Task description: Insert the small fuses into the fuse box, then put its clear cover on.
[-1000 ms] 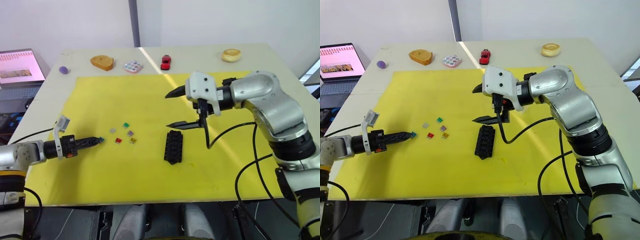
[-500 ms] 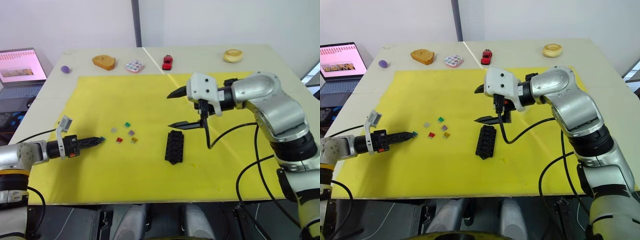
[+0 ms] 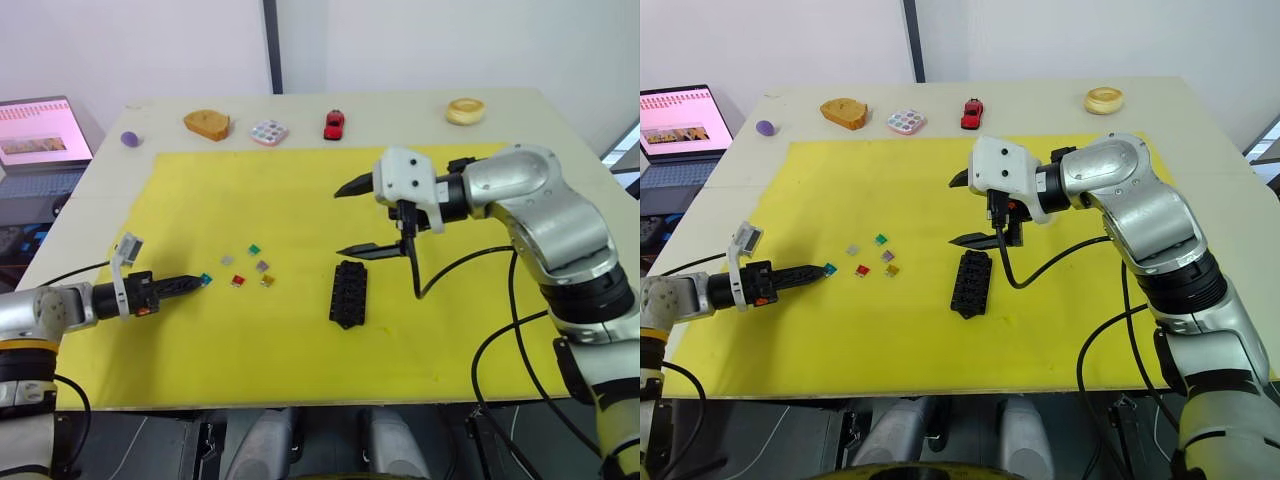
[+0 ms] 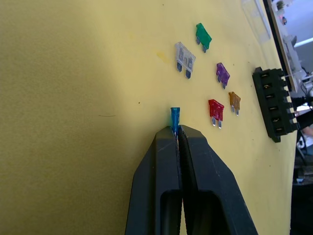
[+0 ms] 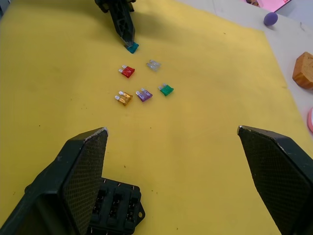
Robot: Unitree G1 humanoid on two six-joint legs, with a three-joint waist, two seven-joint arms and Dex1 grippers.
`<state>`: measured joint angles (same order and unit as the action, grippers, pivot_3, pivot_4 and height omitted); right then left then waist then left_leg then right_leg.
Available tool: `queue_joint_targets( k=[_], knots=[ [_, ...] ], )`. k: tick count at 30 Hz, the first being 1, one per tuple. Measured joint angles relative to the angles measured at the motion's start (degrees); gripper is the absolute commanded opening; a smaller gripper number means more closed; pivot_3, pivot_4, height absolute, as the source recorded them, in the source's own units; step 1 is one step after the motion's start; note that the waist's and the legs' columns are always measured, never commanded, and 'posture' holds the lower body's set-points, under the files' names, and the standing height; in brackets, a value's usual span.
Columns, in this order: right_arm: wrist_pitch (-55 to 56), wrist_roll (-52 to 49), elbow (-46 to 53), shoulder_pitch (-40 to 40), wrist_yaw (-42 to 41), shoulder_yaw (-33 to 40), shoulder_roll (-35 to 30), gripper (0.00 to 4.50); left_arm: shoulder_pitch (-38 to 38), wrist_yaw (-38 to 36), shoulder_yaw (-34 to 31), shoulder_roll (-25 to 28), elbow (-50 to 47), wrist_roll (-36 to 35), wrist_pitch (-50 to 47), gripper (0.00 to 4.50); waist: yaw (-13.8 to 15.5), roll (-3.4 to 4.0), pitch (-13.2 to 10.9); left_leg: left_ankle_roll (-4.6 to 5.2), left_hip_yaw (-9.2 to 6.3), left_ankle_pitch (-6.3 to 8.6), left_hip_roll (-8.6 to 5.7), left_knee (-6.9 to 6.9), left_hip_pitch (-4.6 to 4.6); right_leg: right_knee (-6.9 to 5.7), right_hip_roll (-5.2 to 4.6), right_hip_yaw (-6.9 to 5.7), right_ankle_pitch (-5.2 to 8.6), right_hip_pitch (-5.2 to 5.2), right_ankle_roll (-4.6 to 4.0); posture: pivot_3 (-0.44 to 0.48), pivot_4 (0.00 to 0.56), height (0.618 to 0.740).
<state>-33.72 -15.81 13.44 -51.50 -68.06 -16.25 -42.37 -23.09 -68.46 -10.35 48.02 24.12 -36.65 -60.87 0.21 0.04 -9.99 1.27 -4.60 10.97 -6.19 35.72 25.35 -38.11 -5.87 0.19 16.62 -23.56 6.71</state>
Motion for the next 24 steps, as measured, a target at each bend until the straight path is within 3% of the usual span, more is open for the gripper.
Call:
queue_joint_targets(
  k=[13, 18, 24],
  knots=[
    [0.09, 0.45, -0.04, 0.72, -0.88, 0.00, -0.32, 4.50, 1.10, 0.41, -2.23, 0.03, -2.64, -1.26, -0.18, 0.06, -0.02, -0.02, -0.01, 0.00, 0.00, 0.00, 0.01, 0.00, 0.01, 0.00, 0.00, 0.00, 0.00, 0.00, 0.00, 0.000, 0.150, 0.740],
    [-5.38, -3.35, -0.01, 0.82, -0.84, 2.06, -0.35, 4.50, -0.04, 2.41, -9.02, 0.42, -13.41, -7.72, -3.82, 0.06, 0.06, -0.10, -0.06, -0.01, -0.02, 0.01, 0.02, 0.02, 0.05, 0.03, 0.00, 0.00, 0.00, 0.01, 0.00, 0.000, 0.150, 0.740],
    [-27.54, -19.20, -0.86, -3.43, 4.08, 13.39, 4.13, 4.50, -6.04, 8.32, -13.29, -2.49, -32.69, -20.90, -9.63, 0.06, -0.05, -0.10, -0.06, -0.01, -0.03, 0.00, 0.02, 0.00, 0.05, 0.02, 0.00, 0.00, 0.00, 0.18, 0.00, 0.000, 0.150, 0.740]
  ],
)
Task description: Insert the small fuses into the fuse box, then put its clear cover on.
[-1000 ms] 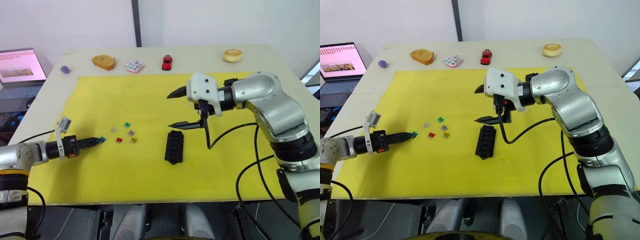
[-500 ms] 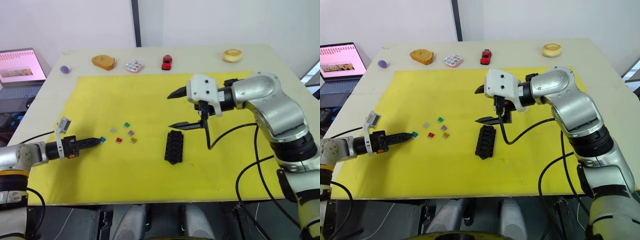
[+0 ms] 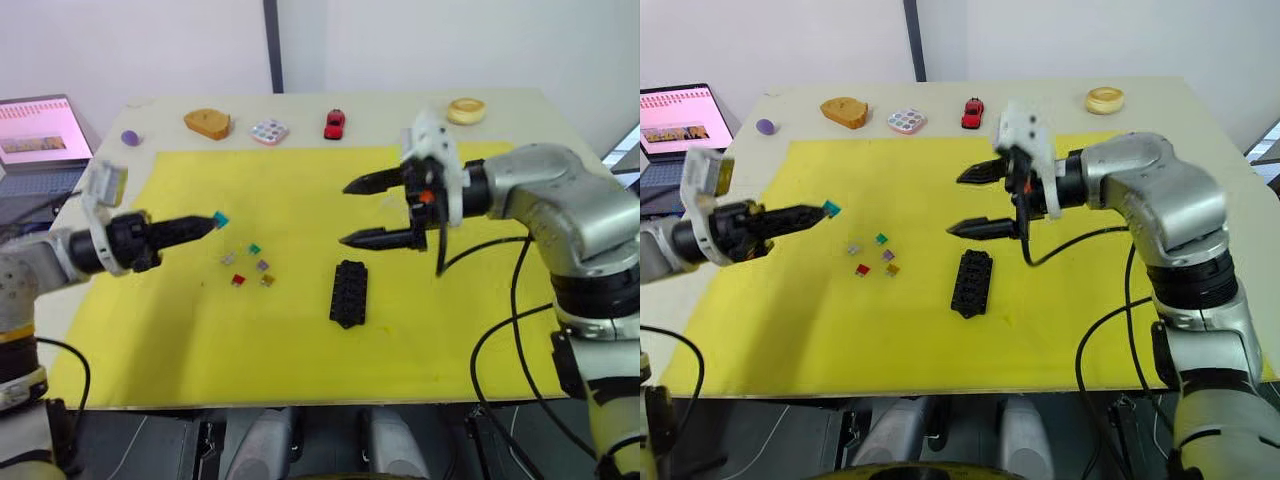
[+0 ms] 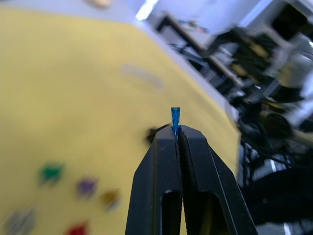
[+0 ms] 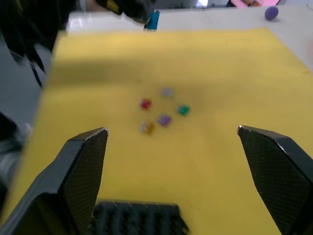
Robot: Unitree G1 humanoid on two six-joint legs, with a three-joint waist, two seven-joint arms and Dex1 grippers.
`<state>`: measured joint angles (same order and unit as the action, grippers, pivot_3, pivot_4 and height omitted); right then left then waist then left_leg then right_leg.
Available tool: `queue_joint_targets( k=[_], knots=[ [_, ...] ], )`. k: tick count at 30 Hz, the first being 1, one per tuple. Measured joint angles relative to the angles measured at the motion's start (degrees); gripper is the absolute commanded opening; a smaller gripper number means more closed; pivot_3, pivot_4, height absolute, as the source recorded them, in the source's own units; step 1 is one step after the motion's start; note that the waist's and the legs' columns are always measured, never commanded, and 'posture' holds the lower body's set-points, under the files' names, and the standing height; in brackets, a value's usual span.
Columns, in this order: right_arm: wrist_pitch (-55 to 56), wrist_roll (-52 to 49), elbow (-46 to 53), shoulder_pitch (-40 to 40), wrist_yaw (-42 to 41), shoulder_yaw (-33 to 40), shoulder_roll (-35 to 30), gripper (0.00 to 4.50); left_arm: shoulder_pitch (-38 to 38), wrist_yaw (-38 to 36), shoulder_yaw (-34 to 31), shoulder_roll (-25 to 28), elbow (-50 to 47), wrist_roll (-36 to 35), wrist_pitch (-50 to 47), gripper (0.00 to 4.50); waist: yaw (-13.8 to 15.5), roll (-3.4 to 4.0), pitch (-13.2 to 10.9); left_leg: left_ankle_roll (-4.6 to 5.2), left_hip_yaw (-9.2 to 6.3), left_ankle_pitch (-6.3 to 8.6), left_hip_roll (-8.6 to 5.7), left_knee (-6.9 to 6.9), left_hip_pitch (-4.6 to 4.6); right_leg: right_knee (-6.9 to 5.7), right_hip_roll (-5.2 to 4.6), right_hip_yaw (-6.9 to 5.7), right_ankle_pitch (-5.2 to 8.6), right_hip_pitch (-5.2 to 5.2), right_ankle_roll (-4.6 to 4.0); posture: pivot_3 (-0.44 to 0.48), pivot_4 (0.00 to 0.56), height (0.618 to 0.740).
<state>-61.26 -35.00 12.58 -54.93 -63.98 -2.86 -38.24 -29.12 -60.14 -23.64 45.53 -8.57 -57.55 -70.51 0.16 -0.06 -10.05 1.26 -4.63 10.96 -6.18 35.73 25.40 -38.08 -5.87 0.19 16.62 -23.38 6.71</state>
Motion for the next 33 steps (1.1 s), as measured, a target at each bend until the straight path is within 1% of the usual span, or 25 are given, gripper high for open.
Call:
queue_joint_targets(
  k=[4, 6, 7, 8, 9, 10, 13, 21, 22, 24, 33],
  knots=[
    [-15.41, -9.00, -2.25, -5.25, 5.77, 8.16, 3.76, 4.50, -4.44, 3.70, 1.46, -2.71, -4.77, -4.33, -0.22, 0.06, -0.26, 0.00, 0.00, -0.01, 0.00, -0.01, 0.01, -0.03, -0.01, 0.00, 0.01, -0.01, 0.00, 0.00, 0.00, 0.000, 0.150, 0.740],
    [-22.50, -12.82, -3.74, -7.22, 8.69, 11.76, 6.83, 4.50, -9.19, 5.64, 3.40, -5.00, -5.68, -5.63, 0.16, 0.06, -0.18, -0.01, 0.00, -0.01, -0.01, -0.02, -0.01, 0.00, 0.00, 0.01, 0.01, -0.02, 0.00, 0.02, 0.00, 0.000, 0.150, 0.740],
    [-24.94, -14.42, -3.80, -7.82, 9.91, 12.94, 8.10, 3.95, -11.06, 6.22, 4.47, -5.70, -6.07, -6.23, 0.32, 0.00, -0.19, -0.01, 0.00, 0.00, 0.00, -0.02, -0.02, 0.00, 0.00, 0.01, 0.01, -0.01, 0.00, 0.03, 0.00, 0.000, 0.150, 0.740],
    [-26.43, -15.60, -3.77, -8.21, 10.78, 13.51, 8.88, 3.73, -12.24, 6.67, 5.08, -6.25, -6.19, -6.77, 0.58, 0.00, -0.22, 0.00, 0.00, 0.00, 0.00, -0.01, -0.03, 0.00, 0.00, 0.01, 0.00, -0.01, 0.00, 0.02, 0.00, 0.000, 0.150, 0.740],
    [-27.98, -16.81, -3.43, -8.33, 12.07, 14.46, 9.88, 3.14, -13.06, 7.10, 5.53, -6.81, -6.10, -7.17, 1.05, 0.00, -0.41, 0.00, 0.00, 0.00, 0.00, -0.01, -0.03, -0.02, 0.00, 0.00, 0.01, -0.01, 0.00, 0.02, 0.00, 0.000, 0.150, 0.740],
    [-29.13, -17.88, -2.83, -8.31, 13.19, 15.14, 10.66, 2.74, -13.50, 7.55, 6.19, -7.22, -5.99, -7.28, 1.32, 0.00, -0.64, 0.00, 0.00, 0.00, 0.00, -0.02, -0.03, -0.04, 0.00, 0.00, 0.01, -0.01, 0.00, 0.00, 0.00, 0.000, 0.150, 0.740],
    [-30.28, -19.51, -1.00, -7.97, 16.47, 15.79, 12.49, 2.74, -13.71, 7.92, 7.76, -7.84, -5.41, -7.37, 2.08, 0.00, -1.00, 0.00, 0.00, -0.02, 0.00, -0.03, -0.01, -0.07, 0.00, -0.01, 0.03, -0.01, 0.00, -0.03, 0.00, 0.000, 0.150, 0.740],
    [-30.76, -22.47, -0.72, -7.76, 21.37, 17.48, 13.50, 2.74, -14.32, 7.83, 9.31, -7.94, -3.58, -7.52, 3.60, 0.00, -0.92, 0.00, 0.00, -0.01, 0.01, -0.04, -0.02, -0.06, 0.01, -0.01, 0.03, 0.00, 0.00, -0.02, 0.00, 0.000, 0.150, 0.740],
    [-30.76, -22.77, -0.71, -7.76, 21.79, 17.48, 13.58, 2.19, -14.32, 7.80, 9.36, -7.94, -3.58, -7.56, 3.71, 0.00, -0.92, 0.00, 0.00, -0.01, 0.01, -0.03, -0.02, -0.06, 0.01, -0.01, 0.03, 0.00, 0.00, -0.02, 0.00, 0.000, 0.150, 0.740],
    [-30.75, -23.42, -0.71, -7.76, 22.72, 17.48, 13.68, 1.46, -14.32, 7.74, 9.48, -7.93, -3.51, -7.70, 3.94, 0.00, -0.94, 0.00, 0.00, -0.01, 0.01, -0.03, -0.02, -0.06, 0.01, -0.01, 0.03, 0.00, 0.00, -0.03, 0.00, 0.000, 0.150, 0.740],
    [-29.56, -25.47, -0.58, -6.92, 24.56, 16.70, 13.54, 1.46, -14.32, 7.32, 9.68, -7.39, -2.88, -7.72, 4.67, 0.00, -0.98, 0.00, 0.00, -0.01, 0.01, -0.03, -0.01, -0.06, 0.01, -0.01, 0.03, 0.00, 0.00, -0.03, 0.00, 0.000, 0.150, 0.740]
  ],
)
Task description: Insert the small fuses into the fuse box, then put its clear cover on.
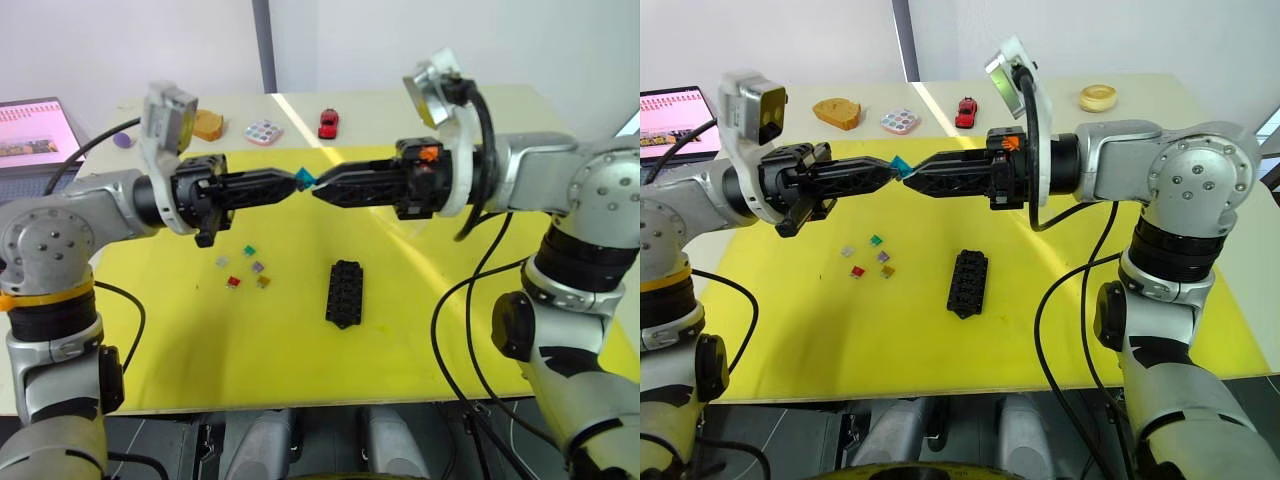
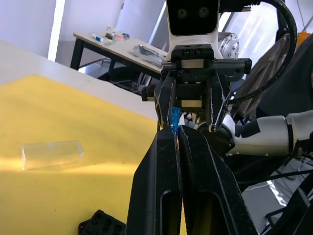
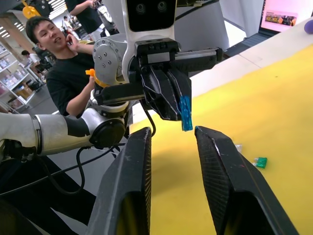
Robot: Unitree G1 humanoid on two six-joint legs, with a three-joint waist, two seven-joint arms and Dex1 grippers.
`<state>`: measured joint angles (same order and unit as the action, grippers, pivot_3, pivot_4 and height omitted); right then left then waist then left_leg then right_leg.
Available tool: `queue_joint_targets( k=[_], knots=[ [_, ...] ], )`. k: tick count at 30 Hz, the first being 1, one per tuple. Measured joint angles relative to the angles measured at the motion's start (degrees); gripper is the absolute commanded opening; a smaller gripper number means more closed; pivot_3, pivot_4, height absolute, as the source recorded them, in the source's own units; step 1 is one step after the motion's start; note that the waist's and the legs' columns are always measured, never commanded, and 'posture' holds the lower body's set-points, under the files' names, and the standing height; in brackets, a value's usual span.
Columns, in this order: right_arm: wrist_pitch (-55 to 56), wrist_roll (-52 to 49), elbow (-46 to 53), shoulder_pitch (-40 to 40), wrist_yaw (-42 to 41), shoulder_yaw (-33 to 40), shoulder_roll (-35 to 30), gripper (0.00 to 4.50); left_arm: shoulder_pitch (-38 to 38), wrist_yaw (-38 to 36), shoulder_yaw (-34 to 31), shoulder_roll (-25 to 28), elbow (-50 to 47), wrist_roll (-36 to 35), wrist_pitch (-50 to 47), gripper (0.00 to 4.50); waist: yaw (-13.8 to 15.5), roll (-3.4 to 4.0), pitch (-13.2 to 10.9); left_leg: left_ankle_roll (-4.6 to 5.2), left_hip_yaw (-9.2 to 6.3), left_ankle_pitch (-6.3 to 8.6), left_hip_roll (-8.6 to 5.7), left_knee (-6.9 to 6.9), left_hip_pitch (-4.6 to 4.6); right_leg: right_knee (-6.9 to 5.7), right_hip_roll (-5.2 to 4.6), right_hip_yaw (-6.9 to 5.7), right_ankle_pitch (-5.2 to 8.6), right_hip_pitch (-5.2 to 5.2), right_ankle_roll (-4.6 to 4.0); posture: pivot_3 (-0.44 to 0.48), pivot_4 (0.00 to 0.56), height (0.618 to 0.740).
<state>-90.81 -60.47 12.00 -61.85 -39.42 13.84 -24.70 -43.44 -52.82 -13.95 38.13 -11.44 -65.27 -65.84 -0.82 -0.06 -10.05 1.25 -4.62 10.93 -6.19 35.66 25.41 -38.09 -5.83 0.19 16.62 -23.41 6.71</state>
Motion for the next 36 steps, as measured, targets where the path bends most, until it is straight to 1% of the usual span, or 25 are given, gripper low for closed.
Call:
queue_joint_targets(
  k=[11, 13, 14, 15, 16, 25, 26, 27, 29, 31, 32, 33, 34, 36],
  knots=[
    [1.71, -2.05, 0.02, 0.50, 1.54, -1.05, -0.05, 1.46, 0.00, -0.77, 1.32, 0.28, 0.02, -0.12, 0.21, 0.00, 0.01, 0.00, 0.00, 0.00, 0.00, 0.00, 0.00, 0.00, 0.00, 0.01, 0.00, 0.00, 0.00, 0.00, 0.00, 0.000, 0.150, 0.740],
    [1.93, -2.44, 0.02, 0.67, 1.84, -1.08, -0.07, 0.93, 0.01, -0.88, 1.33, 0.40, 0.04, -0.12, 0.28, 0.00, 0.01, 0.00, 0.00, 0.00, 0.00, 0.00, 0.00, 0.00, 0.00, 0.01, 0.00, 0.00, 0.00, 0.00, 0.00, 0.000, 0.150, 0.740],
    [2.07, -2.49, 0.02, 0.72, 1.99, -1.11, -0.19, 0.60, 0.01, -1.12, 1.33, 0.43, 0.05, -0.15, 0.32, 0.00, 0.01, 0.00, 0.00, 0.00, 0.00, 0.00, 0.00, -0.01, 0.00, 0.01, 0.00, 0.00, 0.00, 0.00, 0.00, 0.000, 0.150, 0.740],
    [2.30, -2.49, 0.02, 0.79, 2.20, -1.17, -0.38, 0.16, 0.01, -1.45, 1.33, 0.45, 0.02, -0.34, 0.38, 0.00, 0.02, 0.00, 0.00, 0.00, 0.00, 0.00, 0.00, 0.00, 0.00, 0.01, 0.00, 0.00, 0.00, 0.00, 0.00, 0.000, 0.150, 0.740],
    [2.42, -2.64, 0.03, 0.86, 2.41, -1.21, -0.61, 0.03, 0.01, -1.68, 1.34, 0.49, -0.02, -0.41, 0.43, 0.00, 0.02, 0.00, 0.00, 0.00, 0.00, 0.00, 0.00, -0.01, 0.00, 0.01, 0.00, 0.00, 0.00, 0.00, 0.00, 0.000, 0.150, 0.740],
    [3.21, -3.31, 0.45, 1.01, 2.96, -2.69, -1.86, 0.03, 0.04, -1.87, 1.96, 1.16, -0.05, -0.15, 0.41, 0.00, 0.01, 0.00, 0.00, 0.00, 0.00, 0.00, 0.00, -0.01, 0.00, 0.02, 0.00, 0.00, 0.00, 0.00, 0.00, 0.000, 0.150, 0.740],
    [3.58, -3.22, 1.05, 1.01, 2.83, -4.02, -3.00, 0.00, 0.28, -2.14, 2.69, 1.99, -0.49, 0.62, 0.64, 0.64, -0.02, 0.00, 0.00, 0.00, 0.00, 0.00, 0.00, -0.01, 0.00, 0.02, 0.00, 0.01, 0.00, -0.01, 0.00, 0.000, 0.150, 0.740],
    [3.88, -2.89, 1.93, 1.02, 2.39, -5.53, -4.36, 0.00, 0.78, -2.46, 3.46, 2.91, -0.96, 1.72, 1.45, 0.92, -0.04, 0.00, 0.00, 0.00, 0.00, 0.00, 0.00, -0.03, 0.00, 0.02, -0.01, 0.01, 0.00, -0.01, 0.00, 0.000, 0.150, 0.740],
    [5.93, -0.82, 4.17, 1.20, 0.64, -9.62, -8.35, 0.00, 2.65, -4.01, 5.32, 5.33, -1.40, 5.13, 3.58, 1.89, -0.06, 0.00, 0.00, 0.00, 0.03, 0.00, 0.00, -0.06, 0.00, 0.04, -0.01, 0.02, 0.01, -0.03, -0.01, 0.000, 0.150, 0.740],
    [10.10, 2.84, 7.13, 2.29, -2.37, -14.47, -12.99, 0.00, 5.67, -7.05, 9.12, 8.64, -2.24, 11.04, 8.71, 2.83, -0.04, 0.00, 0.00, 0.00, 0.06, 0.00, 0.01, -0.10, -0.01, 0.10, -0.01, 0.03, 0.01, -0.03, -0.01, 0.000, 0.150, 0.740],
    [12.44, 4.96, 9.11, 3.01, -4.13, -17.57, -15.63, 0.00, 7.80, -9.23, 11.70, 10.98, -2.81, 15.32, 13.08, 3.30, -0.05, 0.00, 0.00, 0.00, 0.11, 0.01, 0.01, -0.13, -0.01, 0.13, -0.03, 0.05, 0.01, -0.05, -0.02, 0.000, 0.150, 0.740],
    [14.57, 7.37, 11.18, 4.03, -6.34, -21.55, -18.99, 0.00, 11.03, -11.90, 15.01, 13.96, -2.88, 21.01, 18.56, 3.91, -0.05, 0.00, 0.00, 0.00, 0.16, 0.01, 0.01, -0.24, -0.02, 0.18, -0.05, 0.10, 0.01, -0.05, -0.02, 0.000, 0.150, 0.740],
    [16.54, 9.49, 12.42, 4.94, -8.10, -24.26, -21.21, 0.00, 13.35, -13.79, 17.31, 15.29, -2.52, 25.27, 22.77, 4.38, -0.02, 0.00, 0.00, 0.00, 0.20, 0.00, 0.02, -0.29, -0.02, 0.20, -0.05, 0.16, 0.02, -0.09, -0.02, 0.000, 0.150, 0.740],
    [21.81, 15.30, 15.12, 6.25, -11.92, -31.23, -25.71, 0.00, 16.73, -17.29, 21.92, 16.13, -2.12, 32.70, 31.62, 4.46, 0.06, 0.00, -0.01, -0.01, 0.21, 0.00, 0.03, -0.31, 0.02, 0.23, -0.07, 0.17, 0.02, -0.15, -0.03, 0.000, 0.150, 0.740]
  ],
)
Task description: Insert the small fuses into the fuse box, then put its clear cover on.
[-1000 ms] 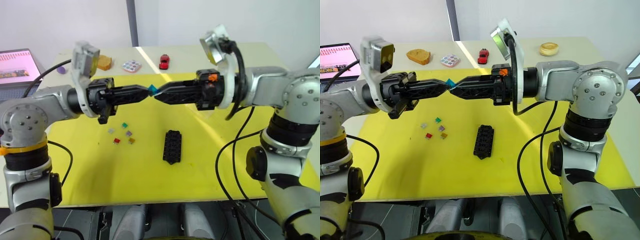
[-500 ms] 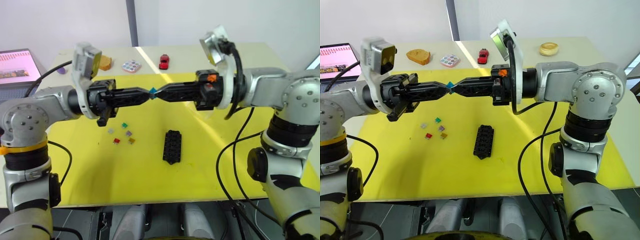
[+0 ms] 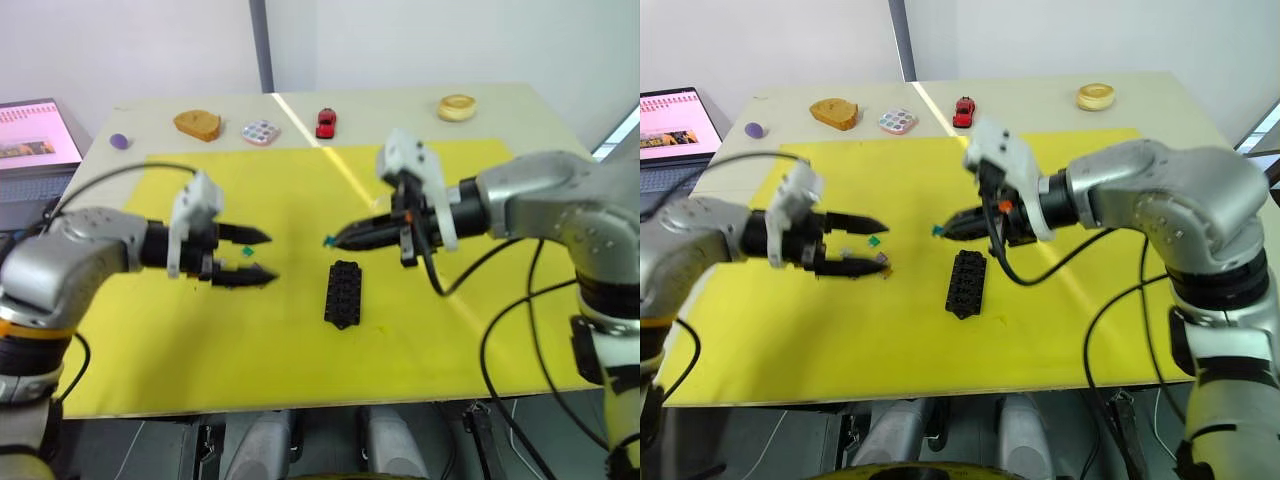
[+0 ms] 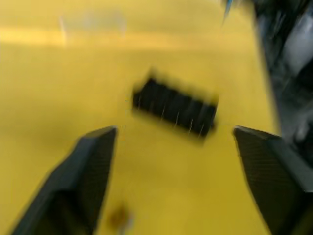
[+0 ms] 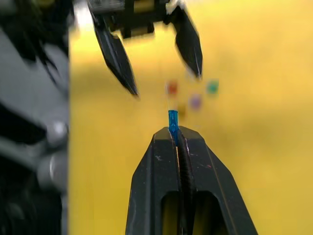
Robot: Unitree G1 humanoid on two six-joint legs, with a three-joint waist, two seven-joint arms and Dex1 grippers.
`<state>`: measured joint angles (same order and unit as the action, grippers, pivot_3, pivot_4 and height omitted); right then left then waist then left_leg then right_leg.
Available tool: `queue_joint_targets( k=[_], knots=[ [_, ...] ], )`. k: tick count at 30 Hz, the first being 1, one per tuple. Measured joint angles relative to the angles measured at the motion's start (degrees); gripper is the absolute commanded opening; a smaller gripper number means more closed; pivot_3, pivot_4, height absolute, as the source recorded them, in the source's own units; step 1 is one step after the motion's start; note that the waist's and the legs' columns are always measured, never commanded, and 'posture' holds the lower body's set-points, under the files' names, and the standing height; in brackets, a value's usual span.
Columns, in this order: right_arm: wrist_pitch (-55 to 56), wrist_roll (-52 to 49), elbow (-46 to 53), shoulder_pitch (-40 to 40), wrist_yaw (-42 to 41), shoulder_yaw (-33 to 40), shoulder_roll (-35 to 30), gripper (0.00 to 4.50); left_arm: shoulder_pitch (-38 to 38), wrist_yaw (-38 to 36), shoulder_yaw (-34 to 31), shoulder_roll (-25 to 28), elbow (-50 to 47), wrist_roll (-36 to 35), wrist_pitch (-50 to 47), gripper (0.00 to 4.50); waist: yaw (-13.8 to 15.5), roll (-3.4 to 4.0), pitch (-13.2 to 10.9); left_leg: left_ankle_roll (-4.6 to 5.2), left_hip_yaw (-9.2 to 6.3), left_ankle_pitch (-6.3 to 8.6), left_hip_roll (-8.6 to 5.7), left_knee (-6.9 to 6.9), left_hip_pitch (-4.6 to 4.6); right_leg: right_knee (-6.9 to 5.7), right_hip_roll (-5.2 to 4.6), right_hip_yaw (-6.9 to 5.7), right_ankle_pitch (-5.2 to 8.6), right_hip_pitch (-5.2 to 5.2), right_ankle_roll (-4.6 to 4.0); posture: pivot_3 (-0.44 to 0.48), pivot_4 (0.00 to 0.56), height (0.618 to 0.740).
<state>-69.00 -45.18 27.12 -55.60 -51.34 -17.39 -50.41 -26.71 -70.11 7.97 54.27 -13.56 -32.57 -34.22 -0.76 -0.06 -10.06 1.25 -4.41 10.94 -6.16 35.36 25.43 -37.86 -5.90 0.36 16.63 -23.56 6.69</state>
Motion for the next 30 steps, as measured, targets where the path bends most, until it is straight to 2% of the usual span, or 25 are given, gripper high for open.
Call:
queue_joint_targets(
  k=[4, 8, 12, 21, 30],
  knots=[
    [8.13, 9.09, 2.40, 0.85, -5.78, -9.15, -3.04, 0.00, 1.55, -3.08, 2.83, -3.01, 0.70, 6.49, 11.07, 4.46, 0.17, -0.02, -0.01, 0.00, -0.02, 0.01, 0.01, 0.00, 0.04, 0.09, -0.02, -0.02, 0.00, -0.01, 0.00, 0.000, 0.150, 0.740],
    [7.41, 13.08, 2.41, -0.60, -7.05, -13.68, -1.80, 0.00, 1.76, -3.62, 2.42, -7.13, 2.41, 8.07, 17.40, 4.46, -0.08, -0.04, -0.03, 0.02, -0.03, 0.00, 0.02, -0.01, 0.10, 0.10, 0.00, -0.02, -0.01, -0.06, 0.01, 0.000, 0.150, 0.740],
    [5.04, 13.97, 2.36, -1.86, -7.60, -13.76, -1.72, 0.00, 1.73, -4.80, 1.61, -7.19, 1.88, 6.94, 16.92, 4.46, 0.00, -0.04, -0.03, 0.01, -0.07, 0.00, 0.03, -0.05, 0.09, 0.09, 0.03, -0.04, -0.01, -0.06, 0.01, 0.000, 0.150, 0.740],
    [-1.00, 10.02, 6.37, 3.30, -8.82, -10.11, -2.99, 0.00, -0.07, -8.18, 5.49, -9.94, 3.38, 10.36, 19.41, 4.46, 0.14, -0.05, -0.03, 0.04, -0.11, 0.01, 0.02, 0.05, 0.04, 0.13, 0.03, -0.10, -0.02, 0.09, 0.03, 0.000, 0.150, 0.740],
    [-1.85, 11.19, 4.65, 3.33, -8.84, -10.26, -2.17, 0.00, -1.53, -5.68, 7.03, -15.49, 6.74, 14.02, 20.30, 4.46, 0.13, -0.06, -0.04, 0.06, -0.12, 0.01, 0.01, 0.11, 0.04, 0.13, 0.03, -0.14, -0.02, 0.13, 0.04, 0.000, 0.150, 0.740]
  ],
)
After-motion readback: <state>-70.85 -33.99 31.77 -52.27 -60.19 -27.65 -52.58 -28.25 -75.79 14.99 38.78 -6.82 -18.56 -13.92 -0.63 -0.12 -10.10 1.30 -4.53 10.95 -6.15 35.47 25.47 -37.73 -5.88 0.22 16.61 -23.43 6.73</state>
